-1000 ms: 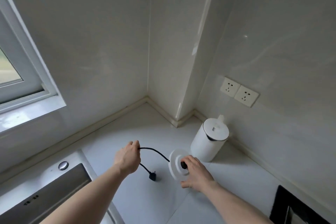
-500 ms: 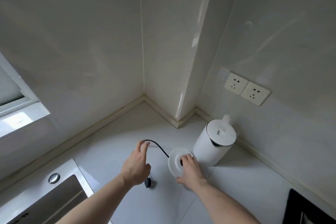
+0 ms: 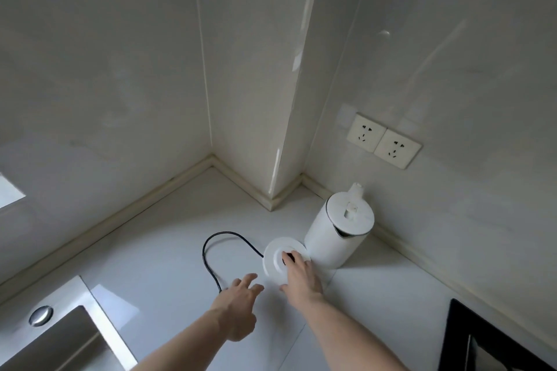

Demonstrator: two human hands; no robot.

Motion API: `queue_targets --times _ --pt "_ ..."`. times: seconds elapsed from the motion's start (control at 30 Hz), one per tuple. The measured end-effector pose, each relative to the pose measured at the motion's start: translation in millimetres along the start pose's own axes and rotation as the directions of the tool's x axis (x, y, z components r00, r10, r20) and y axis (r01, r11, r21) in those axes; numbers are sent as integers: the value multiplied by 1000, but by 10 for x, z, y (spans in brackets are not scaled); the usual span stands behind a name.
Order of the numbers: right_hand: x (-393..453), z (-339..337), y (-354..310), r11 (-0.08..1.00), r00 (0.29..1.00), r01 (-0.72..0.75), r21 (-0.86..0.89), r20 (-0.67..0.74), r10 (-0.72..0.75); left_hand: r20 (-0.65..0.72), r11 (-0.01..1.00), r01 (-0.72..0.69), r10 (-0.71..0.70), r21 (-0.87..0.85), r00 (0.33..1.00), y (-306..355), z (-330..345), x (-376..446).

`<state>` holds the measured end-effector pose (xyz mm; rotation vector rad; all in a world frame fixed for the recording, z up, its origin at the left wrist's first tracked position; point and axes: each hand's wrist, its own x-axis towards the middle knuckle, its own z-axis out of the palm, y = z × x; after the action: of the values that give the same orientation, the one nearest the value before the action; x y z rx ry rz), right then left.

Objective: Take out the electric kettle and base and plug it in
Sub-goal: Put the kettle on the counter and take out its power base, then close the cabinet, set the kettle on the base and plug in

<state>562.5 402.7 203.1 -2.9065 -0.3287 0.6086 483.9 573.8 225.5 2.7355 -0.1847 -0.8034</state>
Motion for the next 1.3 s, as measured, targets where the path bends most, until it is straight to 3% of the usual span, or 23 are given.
queue_targets --times 0.13,0.33,0.63,0.83,1.0,1.3 --pt "-29 -46 55 1000 1000 -12 23 26 11 -39 1000 -8 7 -17 999 27 10 -85" --pt "-899 -57 155 993 996 4 119 -93 7 -85 997 -81 82 13 993 77 93 -422" --pt "-3198 795 436 895 931 -262 362 -149 332 5 961 -277 277 5 961 742 776 -1338" --pt "-4578 1370 879 770 824 -427 474 -146 547 150 924 -380 381 -39 912 1367 1697 -1895" --pt "-5538 1817 1365 691 751 -538 484 -98 653 295 953 -300 297 -38 908 1860 2547 -2363" --pt "-6902 2444 2352 695 756 -606 388 10 654 352 999 38 -26 -28 936 2398 3690 -3080"
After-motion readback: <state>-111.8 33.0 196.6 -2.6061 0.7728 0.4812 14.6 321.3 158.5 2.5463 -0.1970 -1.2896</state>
